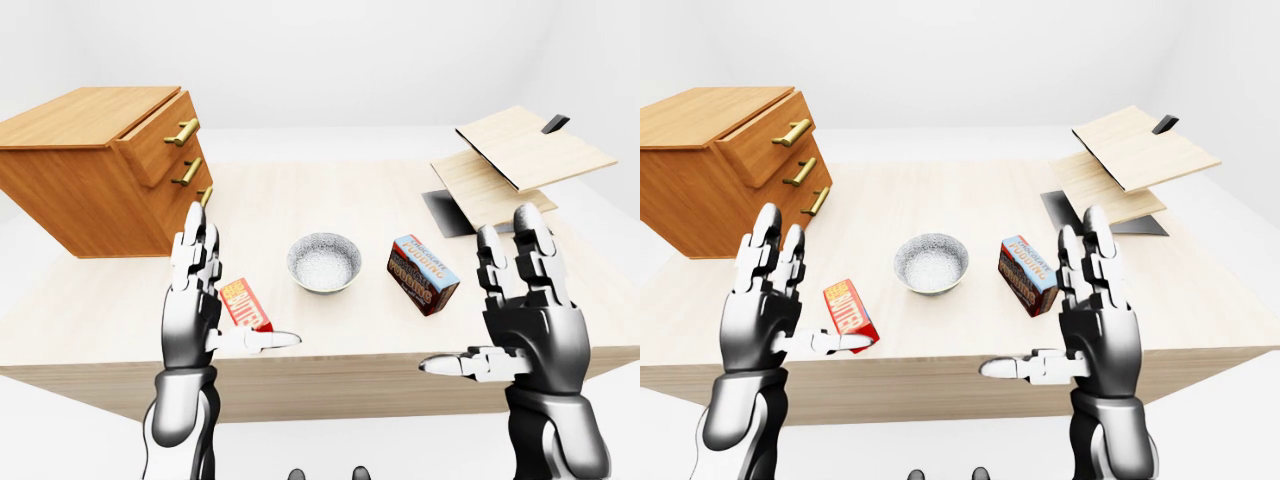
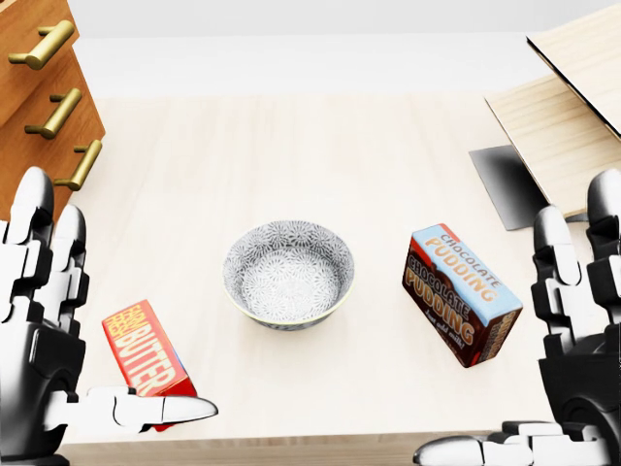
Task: Close the top drawer of the cabinet and put the bowl on top of it.
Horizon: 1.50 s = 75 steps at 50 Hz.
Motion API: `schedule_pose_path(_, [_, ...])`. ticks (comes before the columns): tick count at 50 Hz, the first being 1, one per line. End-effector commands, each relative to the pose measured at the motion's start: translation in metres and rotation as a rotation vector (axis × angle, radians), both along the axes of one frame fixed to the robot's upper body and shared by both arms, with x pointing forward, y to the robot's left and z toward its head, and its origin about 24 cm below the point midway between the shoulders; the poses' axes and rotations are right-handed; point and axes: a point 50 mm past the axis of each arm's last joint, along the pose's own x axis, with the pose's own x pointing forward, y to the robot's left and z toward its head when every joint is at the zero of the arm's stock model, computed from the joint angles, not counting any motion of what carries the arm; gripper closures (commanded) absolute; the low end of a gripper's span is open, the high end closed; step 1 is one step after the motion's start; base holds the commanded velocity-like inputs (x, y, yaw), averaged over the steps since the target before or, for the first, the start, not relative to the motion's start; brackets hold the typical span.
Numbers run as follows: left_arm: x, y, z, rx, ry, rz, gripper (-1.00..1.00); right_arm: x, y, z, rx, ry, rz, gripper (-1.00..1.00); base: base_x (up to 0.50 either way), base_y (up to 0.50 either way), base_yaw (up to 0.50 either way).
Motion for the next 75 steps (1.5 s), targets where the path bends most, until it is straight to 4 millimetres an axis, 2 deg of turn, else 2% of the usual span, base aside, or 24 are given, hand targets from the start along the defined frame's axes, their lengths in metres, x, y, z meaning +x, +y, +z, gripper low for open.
schedule_pose_path(1, [-0.0052,-0.0002,0.0003,0.002,0.001,-0.004,-1.00,-0.0092,-0.0021,0.0058,-0.001,-0.027,0.004,-1.00,0.00,0.00,0.00])
schedule_pose_path(25, [-0.0102,0.0040,0.0025,-0.008,-0.007,0.004,-1.00,-0.0091,-0.0041,0.0046,0.001,-0.023,0.003,-1.00,0.01,0.00,0.00])
schedule_pose_path(60, [-0.0072,-0.0001,-0.0035,-0.002,0.021,-0.003,-1.00,-0.0123,-0.0062,0.0072,-0.006,-0.039,0.018,-1.00,0.31,0.00,0.00])
schedule_pose_path(75, [-0.0062,-0.0009,-0.0037,-0.002,0.022,-0.005,-1.00,-0.0114,-0.0061,0.0065,-0.011,-0.035,0.015,-1.00,0.01,0.00,0.00])
